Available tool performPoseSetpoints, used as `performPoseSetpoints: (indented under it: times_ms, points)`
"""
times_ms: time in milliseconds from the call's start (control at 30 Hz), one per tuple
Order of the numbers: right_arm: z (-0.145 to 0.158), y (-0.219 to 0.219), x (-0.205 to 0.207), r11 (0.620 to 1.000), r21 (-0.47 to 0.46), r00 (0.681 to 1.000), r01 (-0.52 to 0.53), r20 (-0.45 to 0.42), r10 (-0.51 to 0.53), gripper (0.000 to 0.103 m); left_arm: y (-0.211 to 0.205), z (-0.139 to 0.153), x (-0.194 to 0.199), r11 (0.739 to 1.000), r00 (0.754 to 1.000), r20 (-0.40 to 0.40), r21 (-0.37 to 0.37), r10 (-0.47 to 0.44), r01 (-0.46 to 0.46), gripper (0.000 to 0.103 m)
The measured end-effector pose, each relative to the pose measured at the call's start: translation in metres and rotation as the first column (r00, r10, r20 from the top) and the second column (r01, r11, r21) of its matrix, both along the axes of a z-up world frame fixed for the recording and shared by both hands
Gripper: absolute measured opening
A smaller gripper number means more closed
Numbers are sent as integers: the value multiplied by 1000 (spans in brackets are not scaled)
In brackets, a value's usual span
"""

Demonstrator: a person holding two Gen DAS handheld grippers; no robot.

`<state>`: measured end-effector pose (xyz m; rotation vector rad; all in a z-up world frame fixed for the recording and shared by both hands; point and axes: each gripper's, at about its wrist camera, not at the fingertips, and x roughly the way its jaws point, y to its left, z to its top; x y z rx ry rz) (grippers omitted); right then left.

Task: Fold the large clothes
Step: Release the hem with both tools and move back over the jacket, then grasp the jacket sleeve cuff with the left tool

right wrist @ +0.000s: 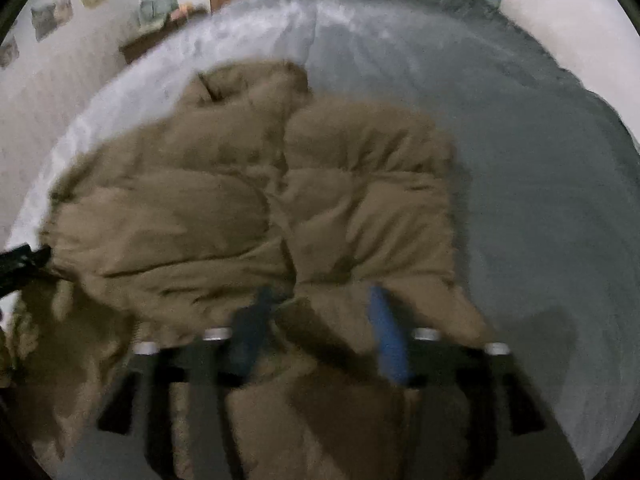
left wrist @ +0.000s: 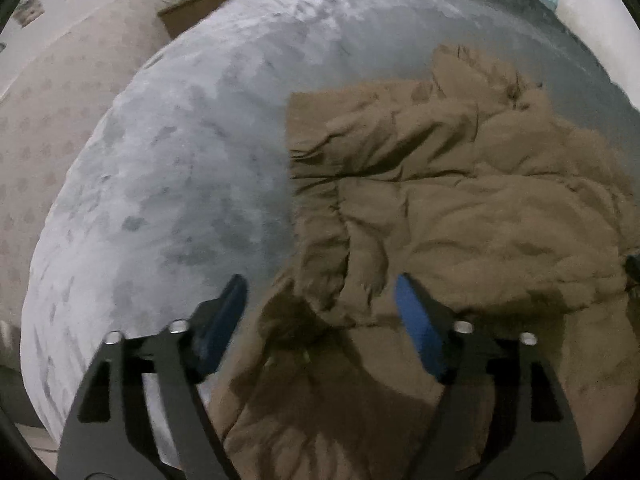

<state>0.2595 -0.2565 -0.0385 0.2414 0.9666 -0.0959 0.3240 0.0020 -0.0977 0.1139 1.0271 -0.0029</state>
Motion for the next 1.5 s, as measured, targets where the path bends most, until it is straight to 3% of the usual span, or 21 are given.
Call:
performPoseSetpoints:
  times_ms: [133,333,533,767,900,1100,1233,1367,1500]
  points:
    - [16,1,-47,999,0,997,35,70,-35,69,12,9,-30,1000,999,43,2,16,-16,84]
    - [-1,-14,-89,991,42,992,126,13,-126,70,39,9,-67,994,997,14,-72,79,-78,87]
    - [-12,-19,-110,987,55,988,153,-34,-152,70,59,4,-99,995,995,4,-31,98,-98,87]
    - [-8,-6,-134,991,-4,990,135,-35,-135,70,78,2,-131,993,994,5,-27,112,-112,87]
    - [-4,-2,-159,989,-40,990,140,-18,-141,70,89,-4,-160,994,994,6,12,108,-108,87]
    - [-3,-4,-194,987,-32,988,157,7,-157,70,96,-11,-184,992,993,10,-27,120,-119,87]
    - [-3,-8,-206,986,-28,986,167,11,-166,70,102,-13,-198,987,990,38,-97,135,-131,87]
    - [4,-12,-226,984,10,981,178,71,-179,70,108,-7,-215,975,983,83,-163,166,-151,92]
    - [5,-10,-239,983,7,975,185,122,-184,70,113,-4,-226,975,975,136,-160,177,-154,96]
